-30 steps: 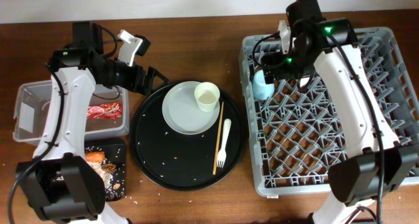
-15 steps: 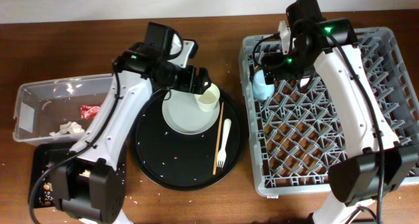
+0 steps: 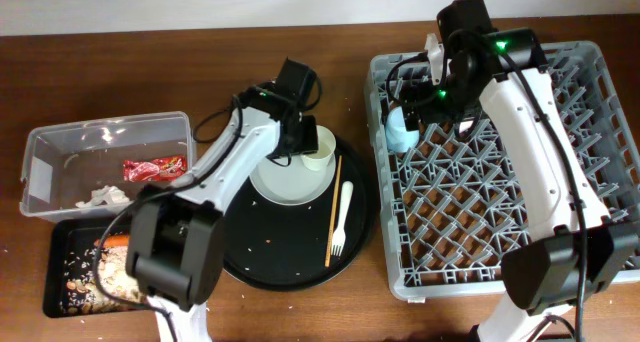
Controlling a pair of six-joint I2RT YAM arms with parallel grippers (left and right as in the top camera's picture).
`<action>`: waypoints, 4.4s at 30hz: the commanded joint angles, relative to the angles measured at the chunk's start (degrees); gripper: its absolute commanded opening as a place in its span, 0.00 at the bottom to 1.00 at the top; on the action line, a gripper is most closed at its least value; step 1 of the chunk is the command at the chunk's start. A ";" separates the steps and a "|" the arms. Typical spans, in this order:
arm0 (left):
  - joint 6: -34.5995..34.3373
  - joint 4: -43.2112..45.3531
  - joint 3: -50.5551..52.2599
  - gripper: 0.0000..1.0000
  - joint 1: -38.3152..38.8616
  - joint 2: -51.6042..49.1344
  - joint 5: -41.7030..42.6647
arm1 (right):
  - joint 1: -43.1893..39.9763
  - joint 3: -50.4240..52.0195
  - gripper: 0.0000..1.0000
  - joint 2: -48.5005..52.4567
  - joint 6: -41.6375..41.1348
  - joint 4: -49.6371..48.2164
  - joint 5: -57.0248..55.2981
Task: Sort waste into correct bins and load items into the dishwasher rack
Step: 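Grasp the cream cup with the left gripper and lift it, then hand the cream cup from the left gripper to the right gripper, then carry the cream cup into the rack and lower it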
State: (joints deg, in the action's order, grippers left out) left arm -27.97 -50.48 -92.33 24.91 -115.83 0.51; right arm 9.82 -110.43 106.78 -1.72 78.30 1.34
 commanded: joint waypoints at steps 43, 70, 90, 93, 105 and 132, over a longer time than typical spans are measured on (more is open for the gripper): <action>58.49 -6.88 4.24 0.00 -24.41 15.28 82.14 | 10.03 -0.37 0.94 -0.44 25.73 -6.14 67.45; 58.47 -5.68 4.24 0.00 -22.16 15.28 77.22 | 10.05 -0.37 0.75 -0.44 25.70 -7.98 70.18; 57.16 -2.84 4.24 0.00 -24.28 15.28 79.93 | 11.65 -0.35 0.88 -0.44 25.70 -3.28 63.93; 57.13 -2.99 4.24 0.00 -27.32 15.28 82.66 | 12.28 -0.35 0.88 -0.44 25.73 -2.19 63.95; 54.99 -10.49 4.24 0.00 -27.43 15.28 86.77 | 14.16 -0.35 0.96 -0.44 25.70 -7.50 60.83; 55.06 -24.83 4.24 0.20 -26.08 15.28 60.43 | 11.80 -0.37 0.46 -0.44 23.71 -15.87 67.65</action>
State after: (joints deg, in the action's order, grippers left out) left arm 26.65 -73.93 -88.62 -1.30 -100.22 72.07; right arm 22.85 -110.00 107.87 22.96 63.86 62.76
